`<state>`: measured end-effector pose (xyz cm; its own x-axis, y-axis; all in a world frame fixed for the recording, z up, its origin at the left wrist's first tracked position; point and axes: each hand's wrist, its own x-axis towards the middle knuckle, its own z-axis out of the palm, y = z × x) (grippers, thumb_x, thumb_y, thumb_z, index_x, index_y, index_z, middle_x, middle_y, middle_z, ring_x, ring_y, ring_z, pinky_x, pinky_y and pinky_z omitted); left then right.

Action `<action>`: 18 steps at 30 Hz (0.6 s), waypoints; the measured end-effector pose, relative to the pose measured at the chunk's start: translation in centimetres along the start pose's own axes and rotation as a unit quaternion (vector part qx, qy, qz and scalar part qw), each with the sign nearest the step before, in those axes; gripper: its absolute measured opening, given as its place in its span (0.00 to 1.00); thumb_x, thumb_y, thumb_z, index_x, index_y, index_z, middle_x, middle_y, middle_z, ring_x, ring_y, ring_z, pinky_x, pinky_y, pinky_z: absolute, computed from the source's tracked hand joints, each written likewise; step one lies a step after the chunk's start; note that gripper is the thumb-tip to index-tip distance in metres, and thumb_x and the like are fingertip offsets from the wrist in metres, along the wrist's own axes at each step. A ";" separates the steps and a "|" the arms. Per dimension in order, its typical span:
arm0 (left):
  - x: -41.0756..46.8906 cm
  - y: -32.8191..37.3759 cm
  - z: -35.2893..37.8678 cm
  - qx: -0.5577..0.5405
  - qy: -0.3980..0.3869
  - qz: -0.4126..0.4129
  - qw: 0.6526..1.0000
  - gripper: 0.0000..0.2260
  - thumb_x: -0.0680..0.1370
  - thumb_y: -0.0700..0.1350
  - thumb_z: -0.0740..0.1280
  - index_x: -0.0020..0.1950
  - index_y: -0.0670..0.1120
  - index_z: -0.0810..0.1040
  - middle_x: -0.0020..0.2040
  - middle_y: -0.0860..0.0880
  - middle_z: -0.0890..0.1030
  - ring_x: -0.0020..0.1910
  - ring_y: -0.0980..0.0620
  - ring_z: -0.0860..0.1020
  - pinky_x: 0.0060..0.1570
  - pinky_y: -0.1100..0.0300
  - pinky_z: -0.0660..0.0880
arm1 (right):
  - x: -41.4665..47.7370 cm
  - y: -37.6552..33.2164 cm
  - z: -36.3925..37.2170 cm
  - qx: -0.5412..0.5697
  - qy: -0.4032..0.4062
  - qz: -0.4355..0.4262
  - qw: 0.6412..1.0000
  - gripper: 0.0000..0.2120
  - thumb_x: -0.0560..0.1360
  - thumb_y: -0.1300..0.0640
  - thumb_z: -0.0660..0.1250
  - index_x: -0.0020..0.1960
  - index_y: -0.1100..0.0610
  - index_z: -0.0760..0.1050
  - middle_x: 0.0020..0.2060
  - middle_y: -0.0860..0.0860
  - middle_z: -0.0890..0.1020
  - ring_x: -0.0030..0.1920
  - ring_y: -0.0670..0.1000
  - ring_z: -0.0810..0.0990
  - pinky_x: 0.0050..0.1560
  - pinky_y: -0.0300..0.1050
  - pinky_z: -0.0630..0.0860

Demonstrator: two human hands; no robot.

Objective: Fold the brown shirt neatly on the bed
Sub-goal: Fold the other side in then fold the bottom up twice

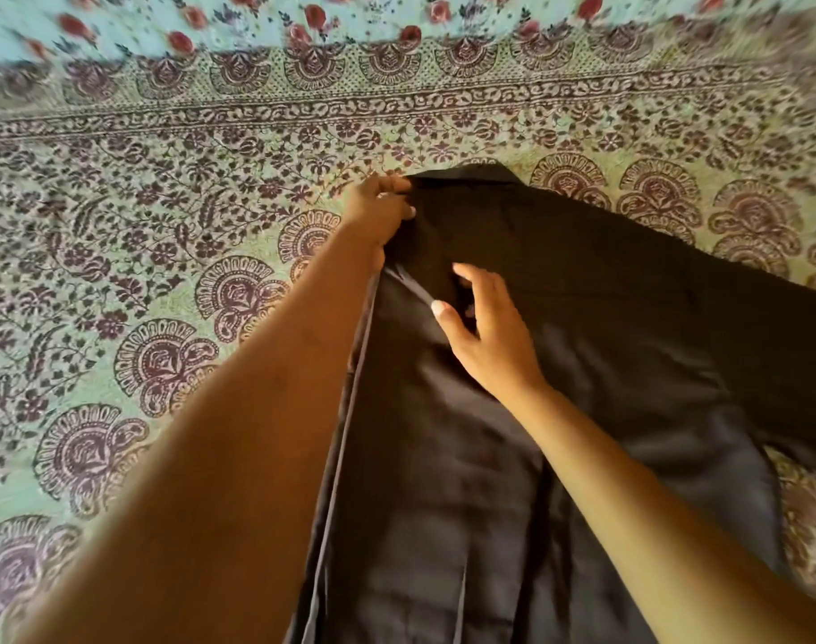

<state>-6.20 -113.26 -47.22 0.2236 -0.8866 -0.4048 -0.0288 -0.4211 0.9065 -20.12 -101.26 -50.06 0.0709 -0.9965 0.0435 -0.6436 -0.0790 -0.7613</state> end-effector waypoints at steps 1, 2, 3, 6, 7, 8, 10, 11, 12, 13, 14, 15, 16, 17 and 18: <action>0.1 -0.4 -0.2 0.029 0.016 0.002 0.999 0.15 0.71 0.28 0.64 0.38 0.50 0.74 0.45 0.44 0.77 0.44 0.48 0.76 0.45 0.53 0.76 | 0.3 0.0 0.1 0.010 -0.002 0.015 1.000 0.21 0.76 0.49 0.64 0.66 0.55 0.68 0.58 0.52 0.75 0.54 0.52 0.77 0.53 0.51 0.74; 0.3 -0.7 -0.4 0.044 0.027 0.004 0.999 0.15 0.70 0.29 0.66 0.38 0.51 0.74 0.43 0.46 0.77 0.44 0.48 0.76 0.47 0.53 0.76 | 0.5 0.1 0.2 0.012 -0.008 0.031 0.999 0.20 0.75 0.49 0.65 0.64 0.55 0.70 0.55 0.51 0.77 0.51 0.52 0.78 0.51 0.51 0.75; 0.5 -1.0 -0.6 0.048 0.029 0.008 0.998 0.16 0.69 0.29 0.67 0.38 0.51 0.74 0.41 0.47 0.77 0.43 0.48 0.76 0.47 0.53 0.76 | 0.7 0.1 0.4 0.013 -0.012 0.046 0.999 0.18 0.74 0.48 0.66 0.61 0.55 0.72 0.51 0.51 0.80 0.48 0.53 0.79 0.50 0.51 0.75; 0.4 -1.2 -1.0 -0.011 -0.008 0.015 1.000 0.15 0.70 0.28 0.67 0.40 0.49 0.73 0.40 0.49 0.77 0.41 0.50 0.77 0.47 0.53 0.77 | 1.0 0.8 0.3 0.053 0.029 0.102 0.993 0.10 0.74 0.52 0.66 0.50 0.57 0.77 0.38 0.53 0.81 0.44 0.57 0.80 0.44 0.50 0.74; 0.4 -1.1 -1.1 -0.047 -0.029 0.012 0.998 0.14 0.71 0.28 0.66 0.41 0.48 0.72 0.42 0.49 0.78 0.41 0.51 0.77 0.45 0.55 0.77 | 0.8 1.0 0.1 0.058 0.050 0.116 0.990 0.09 0.75 0.53 0.66 0.48 0.58 0.77 0.36 0.53 0.80 0.43 0.58 0.80 0.43 0.51 0.74; 0.4 -1.1 -1.1 -0.064 -0.047 0.013 0.997 0.14 0.72 0.27 0.65 0.42 0.47 0.72 0.43 0.49 0.79 0.41 0.52 0.78 0.42 0.58 0.78 | 0.6 1.2 0.0 0.049 0.066 0.127 0.988 0.08 0.75 0.53 0.65 0.48 0.57 0.77 0.35 0.52 0.79 0.42 0.58 0.80 0.42 0.53 0.74; 0.9 -1.2 -1.1 0.020 -0.043 0.046 0.998 0.15 0.71 0.27 0.66 0.42 0.48 0.73 0.44 0.50 0.79 0.44 0.53 0.78 0.40 0.63 0.77 | -0.1 1.3 -0.1 -0.005 0.084 0.147 0.986 0.09 0.75 0.51 0.64 0.50 0.55 0.75 0.38 0.52 0.80 0.43 0.58 0.80 0.42 0.55 0.76; 1.1 -1.2 -1.0 0.102 -0.024 0.074 0.992 0.14 0.69 0.28 0.67 0.42 0.48 0.75 0.44 0.50 0.80 0.44 0.53 0.77 0.42 0.62 0.77 | -0.4 1.1 -0.1 -0.049 0.096 0.141 0.984 0.10 0.75 0.51 0.63 0.53 0.54 0.74 0.41 0.51 0.80 0.44 0.57 0.80 0.42 0.54 0.76; 1.2 -1.2 -1.0 0.177 0.012 0.103 0.979 0.13 0.69 0.30 0.68 0.43 0.48 0.76 0.45 0.50 0.81 0.44 0.54 0.77 0.44 0.61 0.76 | -0.8 0.9 -0.1 -0.096 0.115 0.114 0.982 0.11 0.75 0.51 0.63 0.55 0.54 0.73 0.44 0.51 0.79 0.46 0.56 0.79 0.41 0.54 0.76; 0.9 -1.0 -0.9 0.229 0.062 0.132 0.962 0.11 0.69 0.33 0.68 0.45 0.49 0.77 0.48 0.50 0.81 0.44 0.53 0.78 0.45 0.62 0.75 | -1.1 0.7 -0.1 -0.136 0.135 0.068 0.979 0.12 0.74 0.52 0.61 0.56 0.55 0.72 0.47 0.52 0.78 0.47 0.56 0.78 0.40 0.53 0.75; 0.2 -0.8 -0.9 0.257 0.116 0.167 0.945 0.10 0.70 0.36 0.67 0.47 0.48 0.78 0.49 0.50 0.82 0.45 0.53 0.79 0.45 0.63 0.73 | -1.5 0.4 0.1 -0.167 0.145 0.020 0.975 0.14 0.74 0.53 0.60 0.57 0.56 0.72 0.49 0.53 0.77 0.48 0.57 0.77 0.41 0.52 0.74; -1.0 -0.6 -0.8 0.266 0.161 0.208 0.928 0.08 0.71 0.37 0.66 0.48 0.47 0.79 0.49 0.50 0.82 0.46 0.52 0.79 0.44 0.63 0.72 | -1.9 0.3 0.4 -0.190 0.140 -0.019 0.971 0.16 0.73 0.53 0.59 0.59 0.56 0.72 0.52 0.54 0.77 0.49 0.57 0.77 0.43 0.52 0.73; -2.4 -0.7 -0.5 0.268 0.187 0.251 0.911 0.08 0.73 0.38 0.64 0.48 0.46 0.79 0.48 0.49 0.82 0.45 0.51 0.79 0.42 0.62 0.70 | -2.3 0.3 1.0 -0.214 0.123 -0.044 0.968 0.18 0.73 0.53 0.58 0.61 0.57 0.72 0.55 0.55 0.77 0.53 0.57 0.76 0.47 0.52 0.72; -4.1 -1.2 -0.3 0.274 0.187 0.286 0.899 0.08 0.74 0.39 0.62 0.48 0.45 0.79 0.47 0.49 0.82 0.43 0.52 0.78 0.39 0.62 0.68 | -2.7 0.5 1.6 -0.239 0.098 -0.054 0.965 0.20 0.74 0.52 0.58 0.63 0.57 0.71 0.60 0.56 0.76 0.58 0.57 0.75 0.53 0.52 0.72; -5.8 -2.1 0.0 0.291 0.168 0.318 0.887 0.09 0.75 0.39 0.60 0.49 0.45 0.80 0.47 0.48 0.82 0.41 0.52 0.77 0.39 0.62 0.67 | -3.1 0.8 2.1 -0.261 0.072 -0.051 0.961 0.22 0.75 0.51 0.56 0.66 0.57 0.70 0.64 0.56 0.74 0.63 0.57 0.73 0.59 0.54 0.70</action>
<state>-7.42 -107.20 -46.79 0.2564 -0.9147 0.3123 -0.7296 0.0288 0.6833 -19.21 -98.17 -52.19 0.0714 -0.9734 0.2176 -0.9366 -0.1404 -0.3211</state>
